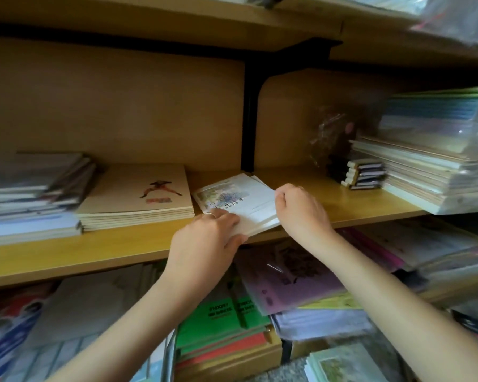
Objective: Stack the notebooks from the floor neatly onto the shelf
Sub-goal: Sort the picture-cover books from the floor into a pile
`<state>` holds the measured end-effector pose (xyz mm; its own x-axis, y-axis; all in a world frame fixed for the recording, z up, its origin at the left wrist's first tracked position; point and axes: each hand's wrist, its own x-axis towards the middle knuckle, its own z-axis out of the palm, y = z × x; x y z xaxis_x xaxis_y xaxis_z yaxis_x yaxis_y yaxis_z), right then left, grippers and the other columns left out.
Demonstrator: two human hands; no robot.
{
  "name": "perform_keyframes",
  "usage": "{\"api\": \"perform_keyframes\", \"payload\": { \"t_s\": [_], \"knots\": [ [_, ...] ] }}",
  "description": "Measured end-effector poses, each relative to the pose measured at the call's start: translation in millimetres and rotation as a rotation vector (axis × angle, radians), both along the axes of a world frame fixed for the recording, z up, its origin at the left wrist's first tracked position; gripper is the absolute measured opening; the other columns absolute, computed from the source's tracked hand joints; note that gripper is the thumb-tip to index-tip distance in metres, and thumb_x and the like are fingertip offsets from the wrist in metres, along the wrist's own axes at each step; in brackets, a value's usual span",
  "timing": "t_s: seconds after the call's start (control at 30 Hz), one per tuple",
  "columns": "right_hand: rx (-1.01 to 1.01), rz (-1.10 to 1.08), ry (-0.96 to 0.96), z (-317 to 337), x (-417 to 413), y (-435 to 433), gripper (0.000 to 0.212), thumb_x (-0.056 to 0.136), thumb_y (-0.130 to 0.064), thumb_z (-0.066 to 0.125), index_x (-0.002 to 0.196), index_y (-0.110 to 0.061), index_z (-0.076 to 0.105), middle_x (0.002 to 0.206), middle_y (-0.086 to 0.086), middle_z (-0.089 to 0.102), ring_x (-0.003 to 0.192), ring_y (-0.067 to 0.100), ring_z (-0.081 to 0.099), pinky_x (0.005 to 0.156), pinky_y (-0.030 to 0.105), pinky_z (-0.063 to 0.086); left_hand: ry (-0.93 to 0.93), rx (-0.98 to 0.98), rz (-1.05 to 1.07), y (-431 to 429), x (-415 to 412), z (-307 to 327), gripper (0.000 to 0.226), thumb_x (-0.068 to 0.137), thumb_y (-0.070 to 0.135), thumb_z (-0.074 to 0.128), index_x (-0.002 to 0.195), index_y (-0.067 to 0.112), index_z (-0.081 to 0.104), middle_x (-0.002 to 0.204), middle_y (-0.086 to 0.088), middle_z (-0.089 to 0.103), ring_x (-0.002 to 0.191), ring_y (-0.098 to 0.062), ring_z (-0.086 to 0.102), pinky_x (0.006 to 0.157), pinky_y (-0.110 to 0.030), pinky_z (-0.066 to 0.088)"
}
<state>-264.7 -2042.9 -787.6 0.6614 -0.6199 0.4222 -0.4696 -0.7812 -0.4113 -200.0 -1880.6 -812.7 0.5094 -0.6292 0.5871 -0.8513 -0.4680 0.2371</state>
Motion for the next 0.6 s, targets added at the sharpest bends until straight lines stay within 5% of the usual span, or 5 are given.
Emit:
{"api": "perform_keyframes", "payload": {
  "t_s": [0.2, 0.4, 0.6],
  "knots": [
    [-0.066, 0.08, 0.084, -11.7, -14.0, 3.5, 0.029, 0.097, -0.035, 0.041, 0.117, -0.022, 0.058, 0.116, -0.001, 0.053, 0.086, 0.012, 0.052, 0.062, 0.025, 0.036, -0.127, 0.234, 0.123, -11.2, 8.6, 7.1, 0.03, 0.095, 0.045, 0.041, 0.099, 0.021, 0.059, 0.083, 0.006, 0.055, 0.078, -0.017, 0.059, 0.062, -0.027, 0.048],
    [-0.142, 0.045, 0.16, -7.2, -13.1, 8.5, 0.035, 0.091, -0.035, 0.058, 0.125, -0.027, 0.057, 0.12, -0.005, 0.062, 0.103, 0.016, 0.06, 0.068, 0.023, 0.041, -0.099, 0.268, 0.197, -18.7, 20.2, 15.3, 0.024, 0.095, 0.037, 0.048, 0.095, 0.016, 0.061, 0.081, 0.001, 0.056, 0.07, -0.02, 0.051, 0.058, -0.028, 0.04],
    [-0.369, -0.039, 0.224, -10.6, 37.9, 9.0, 0.014, 0.096, -0.022, 0.052, 0.104, -0.016, 0.062, 0.088, 0.001, 0.06, 0.074, 0.017, 0.057, 0.056, 0.026, 0.037, -0.183, 0.295, 0.326, -27.6, 38.7, 19.6, 0.021, 0.089, 0.002, 0.05, 0.097, 0.016, 0.063, 0.078, 0.001, 0.054, 0.066, -0.018, 0.048, 0.056, -0.027, 0.036]
  ]
}}
